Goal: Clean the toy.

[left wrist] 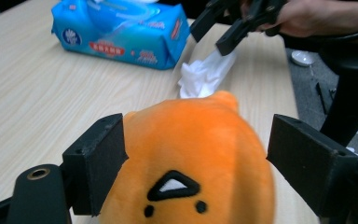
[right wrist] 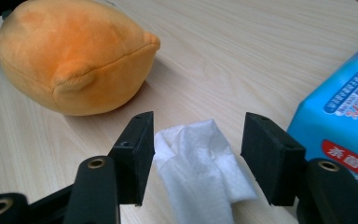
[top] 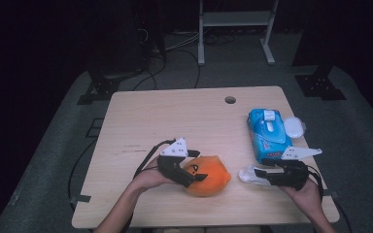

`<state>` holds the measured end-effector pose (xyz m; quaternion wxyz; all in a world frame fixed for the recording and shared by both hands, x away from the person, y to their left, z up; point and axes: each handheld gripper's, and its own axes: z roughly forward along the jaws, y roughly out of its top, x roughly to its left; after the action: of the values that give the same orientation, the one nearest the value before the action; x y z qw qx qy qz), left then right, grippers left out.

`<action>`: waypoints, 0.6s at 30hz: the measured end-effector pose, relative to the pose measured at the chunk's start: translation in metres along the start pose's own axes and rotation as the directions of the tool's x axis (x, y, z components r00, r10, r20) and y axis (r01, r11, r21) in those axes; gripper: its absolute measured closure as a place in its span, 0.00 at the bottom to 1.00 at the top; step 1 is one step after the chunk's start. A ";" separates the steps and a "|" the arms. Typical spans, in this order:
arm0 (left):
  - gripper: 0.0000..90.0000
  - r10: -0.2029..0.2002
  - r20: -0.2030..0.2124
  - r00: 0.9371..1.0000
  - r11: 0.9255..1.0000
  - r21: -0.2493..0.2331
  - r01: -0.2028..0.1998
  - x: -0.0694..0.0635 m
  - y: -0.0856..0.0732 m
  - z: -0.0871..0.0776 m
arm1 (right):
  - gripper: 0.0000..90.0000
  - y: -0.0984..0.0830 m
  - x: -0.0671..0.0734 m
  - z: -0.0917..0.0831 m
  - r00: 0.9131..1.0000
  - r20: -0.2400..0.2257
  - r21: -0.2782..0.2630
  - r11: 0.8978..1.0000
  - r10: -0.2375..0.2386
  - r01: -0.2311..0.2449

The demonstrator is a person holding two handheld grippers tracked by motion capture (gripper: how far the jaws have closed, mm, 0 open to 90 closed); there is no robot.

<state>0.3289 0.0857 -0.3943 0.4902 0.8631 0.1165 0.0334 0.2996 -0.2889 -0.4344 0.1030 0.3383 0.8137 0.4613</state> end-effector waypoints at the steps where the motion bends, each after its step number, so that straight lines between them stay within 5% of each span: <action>1: 0.21 -0.003 0.002 1.000 1.000 0.004 0.003 0.001 0.000 0.002 | 0.47 0.000 0.001 0.001 1.000 0.000 0.005 1.000 -0.002 0.002; 6: 0.22 -0.050 0.005 0.999 0.999 -0.002 0.050 0.011 -0.002 0.010 | 0.47 0.001 0.005 0.003 1.000 -0.002 0.013 1.000 -0.021 0.021; 10: 0.26 -0.048 -0.003 0.999 0.999 -0.006 0.048 0.015 -0.006 0.014 | 0.46 0.001 0.006 0.005 1.000 -0.006 0.013 1.000 -0.026 0.026; 18: 0.28 -0.118 0.052 0.992 0.993 0.013 0.117 0.012 -0.019 0.030 | 0.46 0.002 0.009 0.007 0.999 -0.009 0.020 0.999 -0.038 0.039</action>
<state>0.3425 0.0730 -0.4266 0.4900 0.8577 0.1544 -0.0189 0.2964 -0.2778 -0.4353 0.1049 0.3216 0.8252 0.4523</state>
